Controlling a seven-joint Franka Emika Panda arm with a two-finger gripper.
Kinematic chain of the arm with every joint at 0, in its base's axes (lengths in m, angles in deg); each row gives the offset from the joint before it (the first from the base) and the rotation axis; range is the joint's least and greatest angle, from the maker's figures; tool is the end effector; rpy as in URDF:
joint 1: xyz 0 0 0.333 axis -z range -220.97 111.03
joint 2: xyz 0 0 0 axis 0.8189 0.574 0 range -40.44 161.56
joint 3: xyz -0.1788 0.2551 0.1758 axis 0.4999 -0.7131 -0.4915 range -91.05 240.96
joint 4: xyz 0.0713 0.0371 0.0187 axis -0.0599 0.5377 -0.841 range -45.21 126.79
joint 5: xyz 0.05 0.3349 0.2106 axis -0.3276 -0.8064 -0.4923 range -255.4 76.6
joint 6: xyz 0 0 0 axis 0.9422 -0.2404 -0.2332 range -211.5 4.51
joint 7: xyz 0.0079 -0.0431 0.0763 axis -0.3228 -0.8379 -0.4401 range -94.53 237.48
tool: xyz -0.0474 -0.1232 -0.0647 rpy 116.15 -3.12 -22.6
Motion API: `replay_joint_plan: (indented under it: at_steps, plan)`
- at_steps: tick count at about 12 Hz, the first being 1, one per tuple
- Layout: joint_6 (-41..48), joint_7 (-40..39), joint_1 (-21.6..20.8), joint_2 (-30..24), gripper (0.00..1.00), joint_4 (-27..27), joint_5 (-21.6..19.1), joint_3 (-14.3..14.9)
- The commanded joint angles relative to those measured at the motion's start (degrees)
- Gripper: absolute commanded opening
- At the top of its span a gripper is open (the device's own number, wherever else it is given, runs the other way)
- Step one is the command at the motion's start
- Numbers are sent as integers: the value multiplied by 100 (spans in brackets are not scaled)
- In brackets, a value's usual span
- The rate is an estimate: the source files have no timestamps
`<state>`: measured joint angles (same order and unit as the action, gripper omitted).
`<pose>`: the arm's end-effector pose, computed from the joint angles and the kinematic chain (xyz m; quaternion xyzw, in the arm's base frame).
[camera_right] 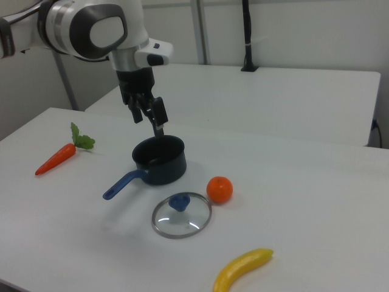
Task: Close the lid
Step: 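Move the gripper toward the glass lid beside the saucepan, then lower the gripper onto the blue knob of the glass lid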
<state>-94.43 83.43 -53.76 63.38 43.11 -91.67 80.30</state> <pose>0.5879 -0.0611 0.5911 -0.9862 0.1630 -0.0236 0.0185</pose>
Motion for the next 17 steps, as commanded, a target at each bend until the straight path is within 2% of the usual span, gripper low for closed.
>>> replay_joint_plan:
  at_steps: [1,3,4,8,9,10,14,16,17]
  plan:
    - [-112,-279,-42,182,100,154,-133,404]
    - [-234,-474,-77,385,100,276,-142,712]
    - [-505,-1119,-86,420,100,530,-142,782]
    - [-1113,-1949,-130,798,100,831,-264,967]
    - [-1184,-1151,-139,868,100,822,-726,1063]
    - [-1393,-325,-147,895,100,840,-731,1064]
    - [-1519,1849,-77,878,100,945,-722,1056]
    - [-1509,2431,-77,834,100,1243,-713,959]
    - [-1536,2626,-60,825,100,1435,-618,794]
